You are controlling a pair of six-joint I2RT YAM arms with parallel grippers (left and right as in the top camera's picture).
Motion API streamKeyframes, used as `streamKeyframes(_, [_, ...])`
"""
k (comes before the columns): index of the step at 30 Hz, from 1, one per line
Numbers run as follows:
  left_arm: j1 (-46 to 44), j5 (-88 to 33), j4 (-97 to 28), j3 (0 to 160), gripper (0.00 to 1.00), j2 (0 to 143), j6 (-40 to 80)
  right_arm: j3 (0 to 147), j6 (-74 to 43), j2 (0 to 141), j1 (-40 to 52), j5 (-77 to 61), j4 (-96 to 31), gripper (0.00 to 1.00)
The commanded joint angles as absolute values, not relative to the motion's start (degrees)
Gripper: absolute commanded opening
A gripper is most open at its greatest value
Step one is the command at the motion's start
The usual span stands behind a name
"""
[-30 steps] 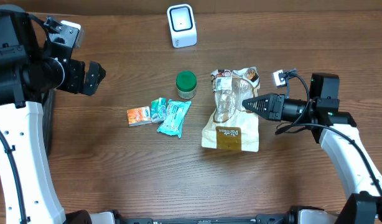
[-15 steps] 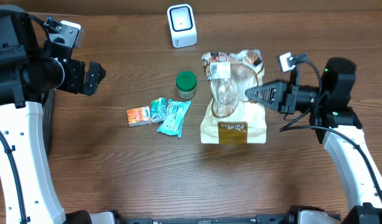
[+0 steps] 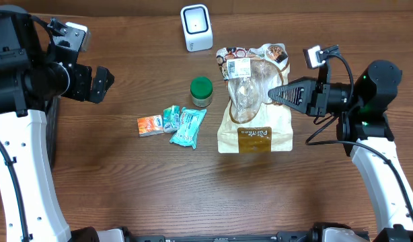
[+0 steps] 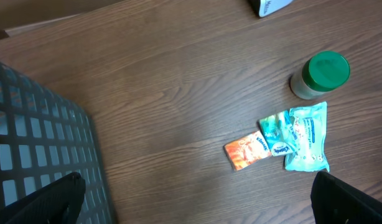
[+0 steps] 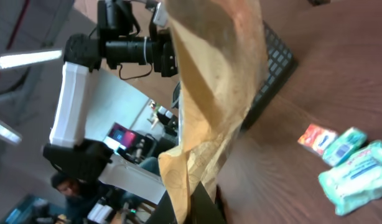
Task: Scan the item barcode
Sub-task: 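Lift the bean bag and carry it toward the white scanner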
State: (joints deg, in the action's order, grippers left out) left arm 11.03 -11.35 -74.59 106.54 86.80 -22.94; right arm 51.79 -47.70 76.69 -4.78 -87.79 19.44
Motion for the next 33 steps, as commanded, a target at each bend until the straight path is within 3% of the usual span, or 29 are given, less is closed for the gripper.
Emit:
streamKeyframes(1, [11.22,-11.55,-74.59,107.9,1.0,86.52,-24.23,51.29,-43.59,76.73,-4.45,-87.5,15.03,0.04])
streamKeyframes(6, [11.22,-11.55,-74.59,107.9,1.0,86.52,-24.23,51.09,-28.1,77.38,-2.79,-79.11,-4.51,0.04])
streamKeyframes(12, [11.22,-11.55,-74.59,107.9,1.0,86.52,-24.23,51.13,-16.97,77.38,1.93,-50.19,-26.57,0.04])
streamKeyframes(17, [11.22,-11.55,-74.59,107.9,1.0,86.52,-24.23,55.2,-16.05,77.38,5.43,-39.42,-31.94,0.04])
streamKeyframes(23, [11.22,-11.55,-74.59,107.9,1.0,86.52,-24.23,66.63,-12.23,77.49,11.09,-13.72,-39.68,0.04])
streamKeyframes(33, [11.22,-11.55,-74.61,107.9,1.0,86.52,-24.23,69.47,-4.14,81.36,21.74,18.92,-36.29,0.04])
